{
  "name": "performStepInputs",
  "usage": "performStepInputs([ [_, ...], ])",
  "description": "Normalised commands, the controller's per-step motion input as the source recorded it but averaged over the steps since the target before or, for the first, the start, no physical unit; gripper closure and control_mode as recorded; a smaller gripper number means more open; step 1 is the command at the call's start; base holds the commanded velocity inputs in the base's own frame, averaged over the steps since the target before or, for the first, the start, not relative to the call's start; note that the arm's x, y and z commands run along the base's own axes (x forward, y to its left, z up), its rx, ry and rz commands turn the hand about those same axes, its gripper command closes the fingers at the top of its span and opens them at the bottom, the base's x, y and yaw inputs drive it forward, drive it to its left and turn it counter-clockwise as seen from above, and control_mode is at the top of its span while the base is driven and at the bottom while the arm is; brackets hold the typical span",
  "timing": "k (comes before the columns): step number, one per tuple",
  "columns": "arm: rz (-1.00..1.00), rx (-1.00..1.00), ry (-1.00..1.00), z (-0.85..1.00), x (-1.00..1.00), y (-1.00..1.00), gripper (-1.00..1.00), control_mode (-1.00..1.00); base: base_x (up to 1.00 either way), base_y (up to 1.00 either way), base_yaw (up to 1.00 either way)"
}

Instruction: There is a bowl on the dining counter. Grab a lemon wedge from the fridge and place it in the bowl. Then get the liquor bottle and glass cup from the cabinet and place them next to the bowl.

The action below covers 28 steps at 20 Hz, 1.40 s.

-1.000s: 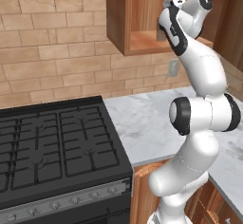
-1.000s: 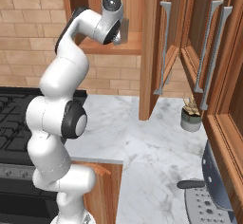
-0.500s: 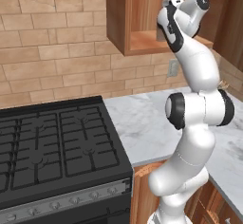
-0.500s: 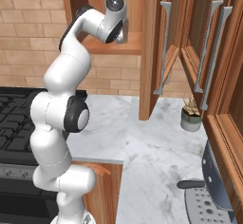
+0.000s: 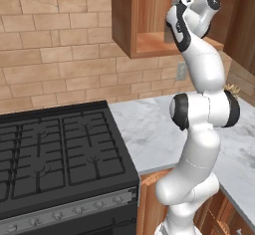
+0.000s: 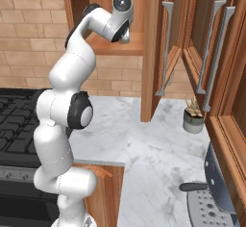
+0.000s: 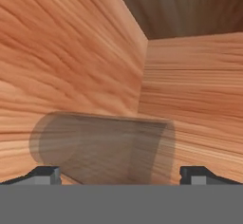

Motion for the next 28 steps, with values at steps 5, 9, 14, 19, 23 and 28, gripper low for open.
performStepInputs([
  [5,0.0,0.0,0.0,0.0,0.0,-0.11,-1.0,-1.0,0.0,0.0,0.0],
  [9,0.0,0.0,0.0,-0.05,0.03,-0.01,-1.0,-1.0,0.0,0.0,0.0],
  [14,0.0,0.0,0.0,-0.09,0.14,0.0,-1.0,-1.0,0.0,0.0,0.0],
  [19,0.0,0.0,0.0,-0.11,0.16,0.0,-1.0,-1.0,0.0,0.0,0.0],
  [23,0.0,0.0,0.0,-0.07,0.14,0.0,-1.0,-1.0,0.0,0.0,0.0],
  [28,0.0,0.0,0.0,-0.04,0.05,0.0,-1.0,-1.0,0.0,0.0,0.0],
])
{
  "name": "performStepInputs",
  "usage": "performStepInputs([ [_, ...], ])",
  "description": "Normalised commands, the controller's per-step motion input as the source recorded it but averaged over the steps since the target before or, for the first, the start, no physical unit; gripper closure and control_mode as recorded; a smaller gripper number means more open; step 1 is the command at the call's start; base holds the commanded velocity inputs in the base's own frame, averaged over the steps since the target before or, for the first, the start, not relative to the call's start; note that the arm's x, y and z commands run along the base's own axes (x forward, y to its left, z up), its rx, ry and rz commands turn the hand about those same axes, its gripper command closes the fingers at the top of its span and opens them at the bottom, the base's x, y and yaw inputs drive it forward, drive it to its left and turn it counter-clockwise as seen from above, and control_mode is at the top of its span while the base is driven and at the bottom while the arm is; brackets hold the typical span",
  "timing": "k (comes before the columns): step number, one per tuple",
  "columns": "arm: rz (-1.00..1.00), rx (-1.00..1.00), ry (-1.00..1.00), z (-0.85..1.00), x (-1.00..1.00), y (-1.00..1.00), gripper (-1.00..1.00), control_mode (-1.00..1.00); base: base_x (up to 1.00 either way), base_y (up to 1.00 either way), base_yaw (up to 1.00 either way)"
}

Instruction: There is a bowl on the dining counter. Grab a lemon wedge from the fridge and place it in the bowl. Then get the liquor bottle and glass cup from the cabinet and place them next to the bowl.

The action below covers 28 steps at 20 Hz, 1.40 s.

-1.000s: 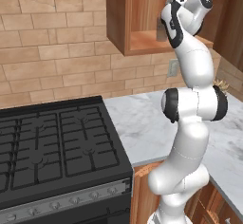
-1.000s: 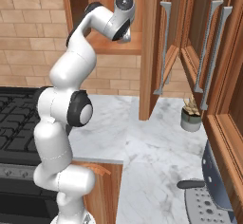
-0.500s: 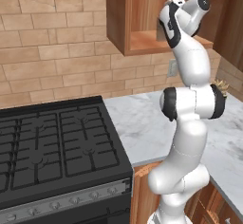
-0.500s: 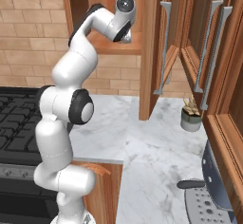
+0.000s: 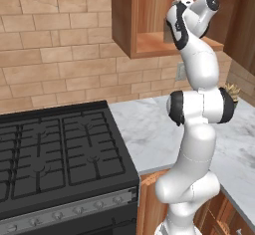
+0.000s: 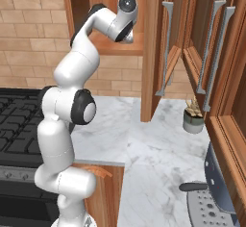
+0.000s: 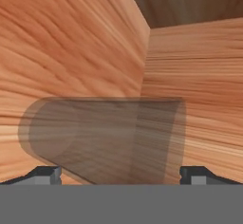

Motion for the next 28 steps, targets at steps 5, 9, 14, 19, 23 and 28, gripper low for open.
performStepInputs([
  [5,0.01,0.0,0.0,-0.05,0.0,0.0,-1.0,-1.0,0.0,0.0,0.0],
  [9,0.03,0.0,0.0,-0.13,0.0,0.0,-1.0,-1.0,0.0,0.0,0.0],
  [14,0.03,0.0,0.0,-0.17,0.0,0.0,-1.0,-1.0,0.0,0.0,0.0],
  [19,0.03,0.0,0.0,-0.19,0.0,0.0,-1.0,-1.0,0.0,0.0,0.0],
  [23,0.04,0.0,0.03,-0.22,0.0,0.0,-1.0,-1.0,0.0,0.0,0.0],
  [28,0.04,0.0,0.04,-0.22,0.0,0.0,-1.0,-1.0,0.0,0.0,0.0],
])
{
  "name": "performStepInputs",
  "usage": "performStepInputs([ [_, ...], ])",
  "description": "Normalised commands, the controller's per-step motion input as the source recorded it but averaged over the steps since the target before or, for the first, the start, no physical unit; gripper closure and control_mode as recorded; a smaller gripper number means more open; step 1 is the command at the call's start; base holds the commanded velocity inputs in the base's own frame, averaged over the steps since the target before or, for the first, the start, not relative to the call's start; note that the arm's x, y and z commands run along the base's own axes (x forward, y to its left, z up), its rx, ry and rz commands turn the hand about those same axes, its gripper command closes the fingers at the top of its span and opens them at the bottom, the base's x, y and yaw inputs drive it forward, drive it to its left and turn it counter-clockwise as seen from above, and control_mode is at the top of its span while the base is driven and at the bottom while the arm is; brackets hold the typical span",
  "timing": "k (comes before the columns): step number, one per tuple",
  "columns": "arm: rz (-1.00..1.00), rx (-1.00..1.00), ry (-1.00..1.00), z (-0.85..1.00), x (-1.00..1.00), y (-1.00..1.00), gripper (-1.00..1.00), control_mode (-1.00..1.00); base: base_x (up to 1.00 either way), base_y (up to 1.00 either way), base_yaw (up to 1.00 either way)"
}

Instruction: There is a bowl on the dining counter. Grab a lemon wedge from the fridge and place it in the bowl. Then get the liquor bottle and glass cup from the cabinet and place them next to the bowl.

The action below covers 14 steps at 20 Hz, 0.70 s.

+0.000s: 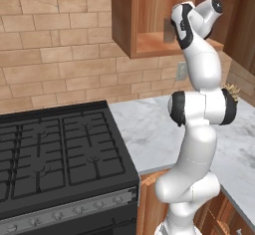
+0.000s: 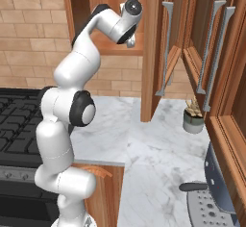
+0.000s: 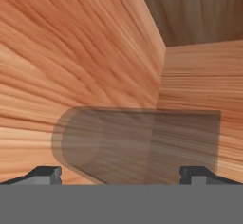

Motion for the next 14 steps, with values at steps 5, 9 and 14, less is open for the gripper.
performStepInputs([
  [5,0.04,0.0,0.06,-0.21,0.0,0.0,-1.0,-1.0,0.0,0.0,0.0],
  [9,0.03,0.0,0.07,-0.21,0.04,0.02,1.0,-1.0,0.0,0.0,0.0],
  [14,0.03,0.0,0.06,-0.18,0.04,0.02,1.0,-1.0,0.0,0.0,0.0],
])
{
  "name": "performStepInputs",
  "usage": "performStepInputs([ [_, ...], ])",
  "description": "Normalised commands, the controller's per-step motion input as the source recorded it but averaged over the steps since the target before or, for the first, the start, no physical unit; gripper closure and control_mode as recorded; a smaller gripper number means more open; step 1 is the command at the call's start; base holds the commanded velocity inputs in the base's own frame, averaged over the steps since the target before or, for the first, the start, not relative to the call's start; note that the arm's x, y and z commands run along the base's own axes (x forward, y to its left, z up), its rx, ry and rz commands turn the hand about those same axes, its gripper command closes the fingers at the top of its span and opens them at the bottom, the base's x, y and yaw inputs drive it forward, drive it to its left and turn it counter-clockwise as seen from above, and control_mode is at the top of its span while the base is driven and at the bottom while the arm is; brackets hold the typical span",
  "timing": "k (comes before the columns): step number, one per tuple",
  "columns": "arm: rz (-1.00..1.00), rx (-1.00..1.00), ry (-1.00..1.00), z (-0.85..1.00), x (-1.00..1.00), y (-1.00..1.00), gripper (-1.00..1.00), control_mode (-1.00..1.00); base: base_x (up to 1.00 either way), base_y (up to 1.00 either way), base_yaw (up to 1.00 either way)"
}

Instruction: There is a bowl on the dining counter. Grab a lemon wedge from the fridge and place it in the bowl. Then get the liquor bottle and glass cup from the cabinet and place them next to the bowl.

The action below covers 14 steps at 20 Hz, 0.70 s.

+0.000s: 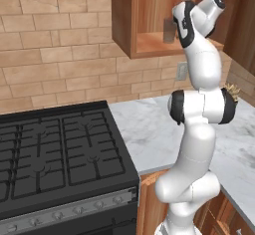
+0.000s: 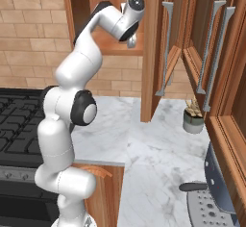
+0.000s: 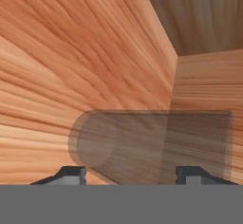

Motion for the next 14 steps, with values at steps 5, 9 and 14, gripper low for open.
performStepInputs([
  [5,0.03,0.0,0.0,-0.1,0.0,0.0,1.0,-1.0,0.0,0.0,0.0],
  [9,0.0,0.0,0.0,-0.05,-0.01,0.0,1.0,-1.0,0.0,0.0,0.0],
  [14,0.0,-0.02,-0.06,0.0,-0.23,0.05,1.0,-1.0,0.0,0.0,0.0],
])
